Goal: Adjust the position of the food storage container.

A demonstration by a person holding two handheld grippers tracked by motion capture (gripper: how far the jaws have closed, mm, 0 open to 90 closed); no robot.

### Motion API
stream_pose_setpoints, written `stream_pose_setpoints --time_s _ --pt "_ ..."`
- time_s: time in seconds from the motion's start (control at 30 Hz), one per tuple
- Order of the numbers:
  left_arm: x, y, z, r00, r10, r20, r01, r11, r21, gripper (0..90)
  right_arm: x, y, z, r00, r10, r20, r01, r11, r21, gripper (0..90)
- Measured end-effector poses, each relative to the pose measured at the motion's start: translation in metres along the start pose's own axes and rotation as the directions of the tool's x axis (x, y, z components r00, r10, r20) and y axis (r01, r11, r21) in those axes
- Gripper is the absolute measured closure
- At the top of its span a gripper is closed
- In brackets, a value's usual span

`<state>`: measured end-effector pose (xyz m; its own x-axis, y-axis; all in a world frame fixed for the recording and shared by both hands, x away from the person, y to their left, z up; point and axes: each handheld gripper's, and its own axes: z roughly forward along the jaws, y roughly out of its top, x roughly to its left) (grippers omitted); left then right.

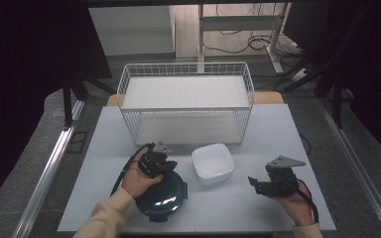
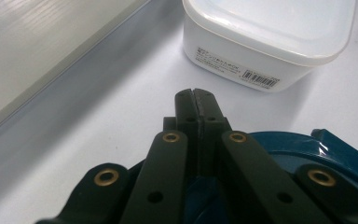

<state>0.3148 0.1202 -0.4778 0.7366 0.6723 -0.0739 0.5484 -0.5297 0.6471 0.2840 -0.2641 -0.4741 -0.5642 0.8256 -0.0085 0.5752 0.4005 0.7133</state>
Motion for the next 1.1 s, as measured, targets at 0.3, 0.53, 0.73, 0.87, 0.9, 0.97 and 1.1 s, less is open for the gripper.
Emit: stream_pose_setpoints --time_s 0.3,0.53,0.73,0.87,0.9,0.97,1.1 --pt "0.013 0.000 -0.041 0.9870 -0.145 -0.069 0.137 0.9842 -0.112 73.4 -0.002 0.002 -0.001 0.9999 0.009 -0.005 -0.009 1.000 -0.013 24.3" --pt "0.012 -0.016 -0.061 0.9606 -0.273 -0.053 0.265 0.9560 -0.127 39.2 -0.005 0.003 -0.003 0.9997 0.019 -0.016 -0.019 0.999 -0.026 24.3" --pt "0.011 -0.041 -0.078 0.9357 -0.350 -0.046 0.339 0.9283 -0.152 31.0 -0.003 0.006 -0.005 0.9993 0.015 -0.036 -0.016 0.999 -0.038 24.3" --pt "0.016 -0.057 -0.082 0.9099 -0.410 -0.064 0.395 0.9037 -0.164 27.0 0.001 0.010 -0.003 0.9986 0.008 -0.052 -0.010 0.999 -0.045 24.0" --pt "0.020 -0.065 -0.083 0.9037 -0.423 -0.066 0.409 0.8980 -0.164 26.3 0.001 0.012 -0.003 0.9985 0.006 -0.055 -0.008 0.999 -0.048 24.0" --pt "0.022 -0.072 -0.084 0.9001 -0.430 -0.070 0.415 0.8956 -0.160 24.4 0.003 0.014 -0.004 0.9982 0.003 -0.060 -0.007 0.998 -0.056 23.7" --pt "0.025 -0.081 -0.088 0.8930 -0.446 -0.058 0.432 0.8861 -0.168 23.5 0.003 0.017 -0.004 0.9977 0.008 -0.068 -0.012 0.998 -0.068 23.2"
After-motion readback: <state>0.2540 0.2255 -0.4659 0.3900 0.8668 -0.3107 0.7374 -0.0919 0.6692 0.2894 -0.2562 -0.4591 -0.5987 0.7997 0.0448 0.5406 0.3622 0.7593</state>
